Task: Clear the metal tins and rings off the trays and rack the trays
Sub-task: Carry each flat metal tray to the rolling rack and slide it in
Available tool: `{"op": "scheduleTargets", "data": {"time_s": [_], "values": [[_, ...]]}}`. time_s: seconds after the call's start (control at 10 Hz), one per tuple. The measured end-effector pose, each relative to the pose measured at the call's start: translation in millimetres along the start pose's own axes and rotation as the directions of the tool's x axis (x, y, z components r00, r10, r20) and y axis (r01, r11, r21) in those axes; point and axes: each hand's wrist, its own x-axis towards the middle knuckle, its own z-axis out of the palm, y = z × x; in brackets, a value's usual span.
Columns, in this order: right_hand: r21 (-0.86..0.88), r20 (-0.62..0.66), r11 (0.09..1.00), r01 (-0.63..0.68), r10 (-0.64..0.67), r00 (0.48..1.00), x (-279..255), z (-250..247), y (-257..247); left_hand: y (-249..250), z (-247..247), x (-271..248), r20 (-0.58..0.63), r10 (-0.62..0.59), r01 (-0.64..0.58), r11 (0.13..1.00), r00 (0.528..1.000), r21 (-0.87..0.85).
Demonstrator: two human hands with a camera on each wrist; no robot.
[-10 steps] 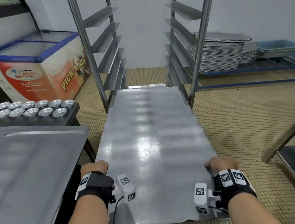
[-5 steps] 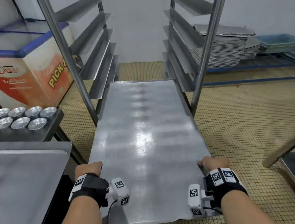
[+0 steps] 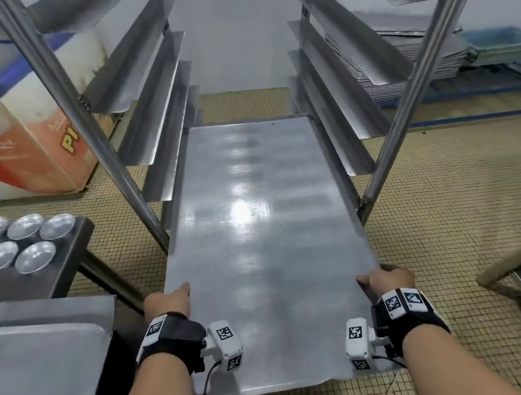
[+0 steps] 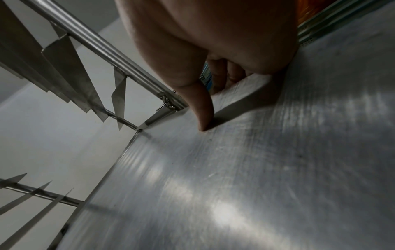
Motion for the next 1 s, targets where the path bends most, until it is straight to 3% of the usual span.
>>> {"op": "scheduleTargets", "data": {"time_s": [0.5,0.7,0.9,1.0], "values": [[-0.033,0.019,0.997,0.066,-0.066,0.998,45,47,-66,72,37,53,0.031,0.041,-0.045,0.990,0.999,0.132],[-0.091,0.013,0.995,0.034,-0.032,0.999,66,65,-92,97,59,70,0.000,0.032,-0.032,0.998,0.999,0.053],[-0.142,0.007,0.990,0.020,-0.019,1.000,80,71,-105,114,65,80,-0.021,-0.045,0.047,0.995,0.999,0.090],[-0.177,-0.003,0.983,0.053,-0.054,0.999,79,68,-106,116,62,83,0.002,-0.025,0.025,0.990,1.000,0.137]]}}
